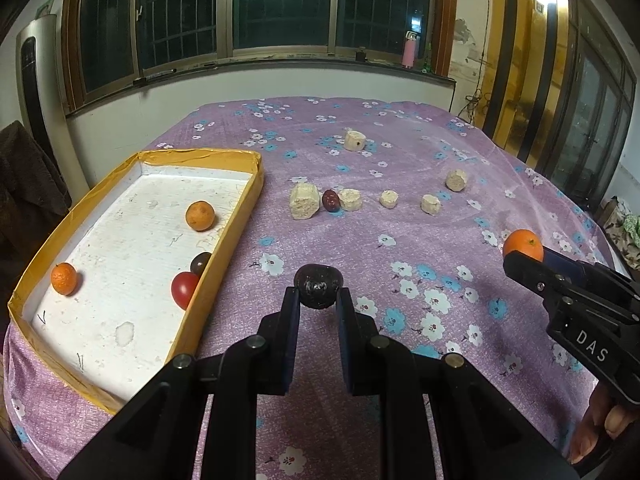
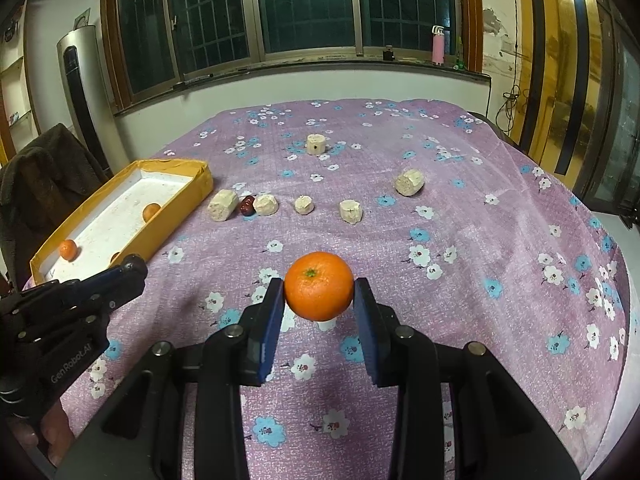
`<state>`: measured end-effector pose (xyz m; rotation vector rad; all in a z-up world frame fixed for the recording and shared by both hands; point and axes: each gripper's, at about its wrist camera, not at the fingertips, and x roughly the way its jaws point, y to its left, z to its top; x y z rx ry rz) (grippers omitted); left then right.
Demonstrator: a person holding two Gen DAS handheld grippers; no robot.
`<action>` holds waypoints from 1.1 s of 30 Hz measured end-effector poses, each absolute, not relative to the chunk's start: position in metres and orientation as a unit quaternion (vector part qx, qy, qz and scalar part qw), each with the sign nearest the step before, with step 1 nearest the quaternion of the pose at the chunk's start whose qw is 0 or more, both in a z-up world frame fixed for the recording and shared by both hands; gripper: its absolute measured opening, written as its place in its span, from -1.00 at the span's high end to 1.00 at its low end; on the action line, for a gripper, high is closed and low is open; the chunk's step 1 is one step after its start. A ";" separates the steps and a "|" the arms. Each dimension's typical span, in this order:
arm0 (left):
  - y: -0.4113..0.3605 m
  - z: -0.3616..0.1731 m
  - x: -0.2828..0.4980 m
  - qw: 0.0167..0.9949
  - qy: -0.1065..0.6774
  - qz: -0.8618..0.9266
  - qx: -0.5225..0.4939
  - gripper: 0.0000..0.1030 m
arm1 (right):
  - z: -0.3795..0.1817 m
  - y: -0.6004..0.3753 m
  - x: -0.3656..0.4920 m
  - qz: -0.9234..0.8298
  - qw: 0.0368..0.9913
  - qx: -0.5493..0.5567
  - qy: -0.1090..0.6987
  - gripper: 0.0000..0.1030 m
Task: Organize fruits
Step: 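Carry the dark fruit with the left gripper while the right carries the tangerine toward the tray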
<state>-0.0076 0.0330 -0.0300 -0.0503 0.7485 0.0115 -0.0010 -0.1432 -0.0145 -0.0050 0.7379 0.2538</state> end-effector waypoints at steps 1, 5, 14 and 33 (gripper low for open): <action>0.034 -0.030 -0.007 0.930 0.366 0.008 -0.025 0.68 | -0.014 -0.144 -0.001 0.124 0.925 -0.002 0.359 0.29; 0.037 -0.029 -0.007 0.930 0.366 0.014 -0.026 0.68 | -0.015 -0.144 0.000 0.124 0.925 0.001 0.360 0.29; 0.049 -0.022 -0.010 0.933 0.358 0.030 -0.032 0.68 | -0.015 -0.134 0.000 0.134 0.924 -0.002 0.357 0.29; 0.062 -0.014 -0.013 0.935 0.349 0.046 -0.037 0.68 | -0.010 -0.118 0.000 0.135 0.927 -0.017 0.351 0.29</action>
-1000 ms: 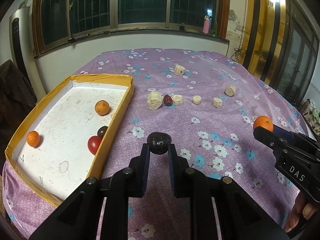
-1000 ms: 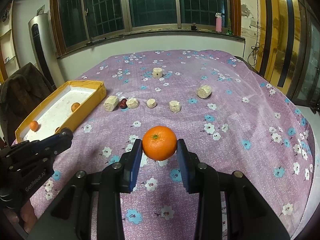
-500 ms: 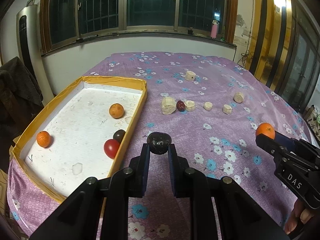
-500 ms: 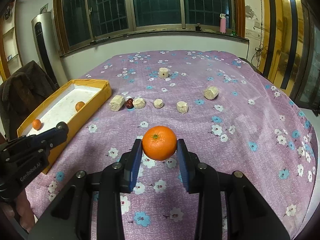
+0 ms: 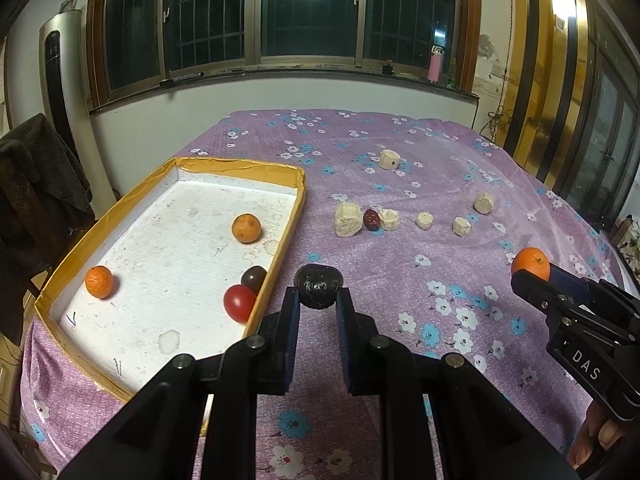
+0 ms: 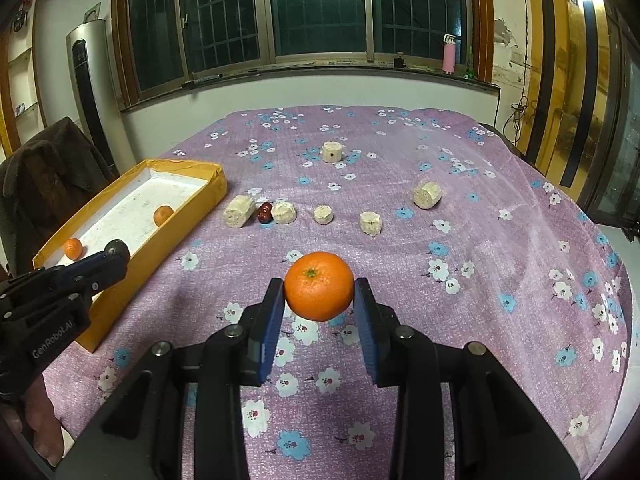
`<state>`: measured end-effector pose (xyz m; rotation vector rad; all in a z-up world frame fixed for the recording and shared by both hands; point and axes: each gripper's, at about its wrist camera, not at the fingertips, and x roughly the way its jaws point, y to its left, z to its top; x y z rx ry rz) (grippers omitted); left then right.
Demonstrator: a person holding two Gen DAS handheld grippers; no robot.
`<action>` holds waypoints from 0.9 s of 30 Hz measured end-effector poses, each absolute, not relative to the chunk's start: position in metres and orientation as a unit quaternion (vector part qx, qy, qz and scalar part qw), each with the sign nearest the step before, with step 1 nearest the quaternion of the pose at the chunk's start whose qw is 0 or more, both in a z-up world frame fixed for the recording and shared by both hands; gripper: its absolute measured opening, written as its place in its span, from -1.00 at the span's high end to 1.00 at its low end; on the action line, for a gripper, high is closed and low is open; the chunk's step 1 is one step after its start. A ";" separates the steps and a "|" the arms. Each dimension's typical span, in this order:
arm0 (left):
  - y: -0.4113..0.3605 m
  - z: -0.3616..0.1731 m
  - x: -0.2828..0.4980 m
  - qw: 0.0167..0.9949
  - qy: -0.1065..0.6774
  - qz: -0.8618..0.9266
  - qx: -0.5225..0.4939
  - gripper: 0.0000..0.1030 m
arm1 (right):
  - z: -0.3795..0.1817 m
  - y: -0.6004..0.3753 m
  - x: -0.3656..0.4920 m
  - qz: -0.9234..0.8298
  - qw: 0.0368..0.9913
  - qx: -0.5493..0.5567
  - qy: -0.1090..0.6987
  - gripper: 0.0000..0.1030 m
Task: Organize fruits
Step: 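Carry the dark fruit with the left gripper while the right carries the tangerine toward the tray, then open the left gripper over the tray while the right releases its tangerine there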
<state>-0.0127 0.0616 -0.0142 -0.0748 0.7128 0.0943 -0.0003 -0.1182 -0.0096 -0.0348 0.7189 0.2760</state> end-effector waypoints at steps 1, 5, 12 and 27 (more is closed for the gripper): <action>0.064 -0.014 -0.013 0.935 0.348 0.048 -0.038 0.68 | -0.009 -0.117 0.000 0.136 0.927 -0.017 0.350 0.29; 0.072 -0.011 -0.014 0.936 0.346 0.056 -0.040 0.68 | -0.007 -0.110 0.000 0.142 0.926 -0.021 0.349 0.29; 0.094 -0.007 -0.017 0.935 0.343 0.079 -0.046 0.68 | 0.000 -0.089 0.004 0.163 0.925 -0.028 0.343 0.29; 0.188 -0.022 -0.012 0.910 0.368 0.175 -0.079 0.68 | 0.011 0.002 0.031 0.260 0.904 -0.028 0.337 0.29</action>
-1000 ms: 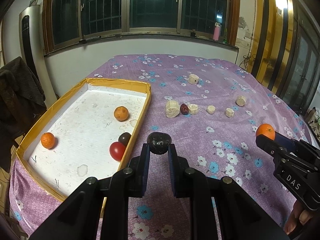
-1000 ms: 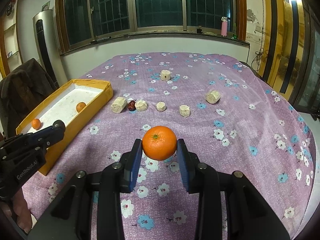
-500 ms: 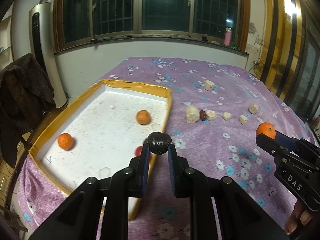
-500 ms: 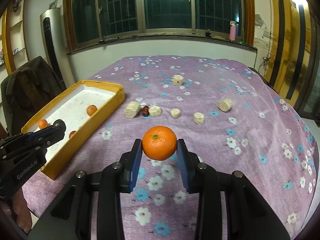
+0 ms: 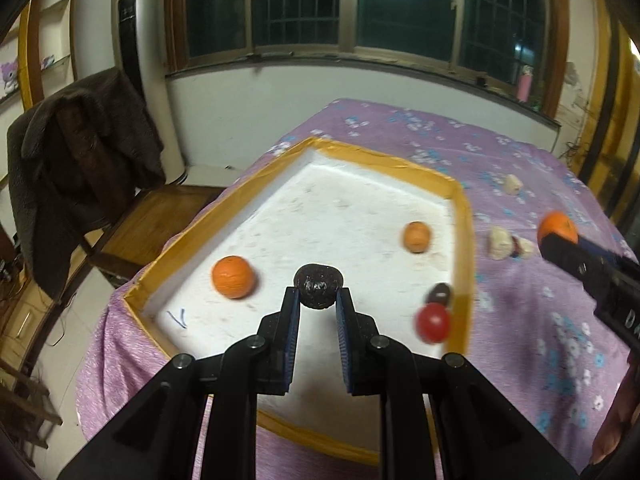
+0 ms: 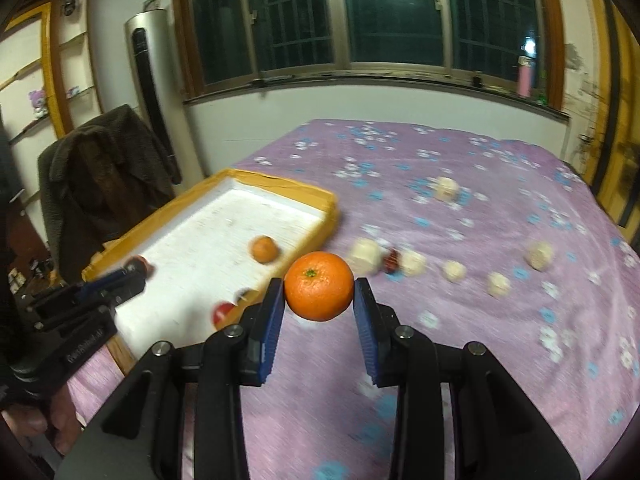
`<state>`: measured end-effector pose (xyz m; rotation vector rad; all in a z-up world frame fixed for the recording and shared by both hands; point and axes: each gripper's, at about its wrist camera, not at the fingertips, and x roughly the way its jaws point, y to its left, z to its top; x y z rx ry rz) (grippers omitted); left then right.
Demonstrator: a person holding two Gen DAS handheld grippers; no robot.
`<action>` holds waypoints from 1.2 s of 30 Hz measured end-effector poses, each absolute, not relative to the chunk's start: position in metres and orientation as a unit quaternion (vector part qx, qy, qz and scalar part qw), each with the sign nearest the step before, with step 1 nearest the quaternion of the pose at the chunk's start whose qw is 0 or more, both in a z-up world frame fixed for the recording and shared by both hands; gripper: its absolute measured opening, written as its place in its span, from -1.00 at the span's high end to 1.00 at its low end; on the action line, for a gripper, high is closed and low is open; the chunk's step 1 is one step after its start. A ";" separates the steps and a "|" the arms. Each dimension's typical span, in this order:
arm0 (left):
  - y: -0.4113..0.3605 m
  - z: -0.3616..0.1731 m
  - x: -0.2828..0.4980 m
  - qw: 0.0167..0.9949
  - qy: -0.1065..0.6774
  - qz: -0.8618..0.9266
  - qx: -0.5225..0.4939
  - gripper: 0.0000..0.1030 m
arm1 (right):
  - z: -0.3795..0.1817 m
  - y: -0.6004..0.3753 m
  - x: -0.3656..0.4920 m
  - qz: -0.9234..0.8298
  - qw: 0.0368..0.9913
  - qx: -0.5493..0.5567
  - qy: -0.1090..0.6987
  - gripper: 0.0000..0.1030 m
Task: Organize fruits
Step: 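Open the left gripper over the tray while the right releases its tangerine there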
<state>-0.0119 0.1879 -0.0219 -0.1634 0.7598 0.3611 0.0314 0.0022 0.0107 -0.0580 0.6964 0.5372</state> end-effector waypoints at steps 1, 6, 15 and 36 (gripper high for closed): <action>0.191 -0.024 -0.010 0.907 0.373 0.177 -0.079 0.68 | 0.011 0.012 0.037 0.268 0.901 -0.028 0.339 0.29; 0.205 -0.029 0.000 0.902 0.380 0.188 -0.079 0.67 | 0.006 0.056 0.063 0.295 0.890 -0.037 0.346 0.28; 0.211 -0.042 0.014 0.891 0.406 0.191 -0.075 0.68 | -0.025 0.106 0.127 0.290 0.873 -0.062 0.386 0.28; 0.216 -0.027 -0.003 0.887 0.394 0.224 -0.084 -0.25 | -0.018 0.078 0.139 0.265 0.876 -0.034 0.401 -0.28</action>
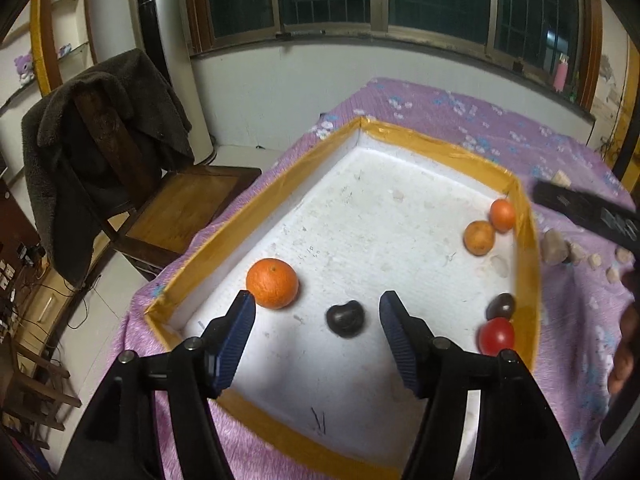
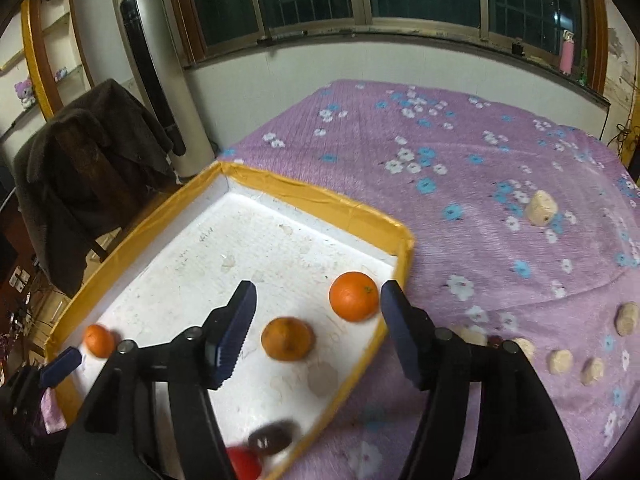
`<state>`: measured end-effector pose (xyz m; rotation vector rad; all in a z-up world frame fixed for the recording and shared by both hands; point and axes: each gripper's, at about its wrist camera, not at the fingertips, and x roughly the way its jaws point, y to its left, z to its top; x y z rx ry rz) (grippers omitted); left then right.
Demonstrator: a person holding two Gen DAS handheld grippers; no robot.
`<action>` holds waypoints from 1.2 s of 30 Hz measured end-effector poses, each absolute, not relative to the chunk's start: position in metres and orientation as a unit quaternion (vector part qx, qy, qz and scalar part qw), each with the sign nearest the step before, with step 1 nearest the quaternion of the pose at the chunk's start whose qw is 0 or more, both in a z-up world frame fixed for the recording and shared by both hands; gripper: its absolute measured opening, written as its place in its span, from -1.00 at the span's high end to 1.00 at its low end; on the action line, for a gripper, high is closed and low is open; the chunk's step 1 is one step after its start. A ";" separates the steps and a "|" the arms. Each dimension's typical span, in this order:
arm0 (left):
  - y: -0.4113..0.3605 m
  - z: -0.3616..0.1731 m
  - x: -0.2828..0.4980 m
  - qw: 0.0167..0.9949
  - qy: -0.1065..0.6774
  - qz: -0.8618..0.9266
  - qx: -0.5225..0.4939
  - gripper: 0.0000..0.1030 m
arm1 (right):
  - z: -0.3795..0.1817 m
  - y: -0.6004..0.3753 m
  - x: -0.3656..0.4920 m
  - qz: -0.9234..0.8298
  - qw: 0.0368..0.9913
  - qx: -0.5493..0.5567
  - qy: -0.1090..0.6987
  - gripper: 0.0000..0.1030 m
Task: Organize fruits
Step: 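Open the left gripper over the tray while the right releases its tangerine there, then grasp a cream block with the left gripper while the right grasps a rough cream chunk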
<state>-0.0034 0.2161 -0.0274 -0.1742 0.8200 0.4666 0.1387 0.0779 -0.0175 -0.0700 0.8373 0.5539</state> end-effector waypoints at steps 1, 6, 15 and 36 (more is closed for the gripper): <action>0.215 -0.025 -0.007 0.889 0.389 0.223 -0.089 -0.25 | -0.013 0.067 0.133 0.265 0.879 -0.027 0.396 -0.28; 0.187 -0.015 -0.013 0.903 0.367 0.195 -0.105 -0.27 | -0.003 -0.006 0.099 0.237 0.895 -0.001 0.379 -0.33; 0.104 -0.021 -0.001 0.916 0.382 0.116 -0.050 -0.27 | -0.020 -0.146 0.066 0.130 0.910 0.029 0.393 -0.34; 0.044 -0.046 0.074 0.910 0.406 0.085 -0.007 -0.27 | -0.048 -0.173 0.106 0.133 0.904 0.020 0.406 -0.32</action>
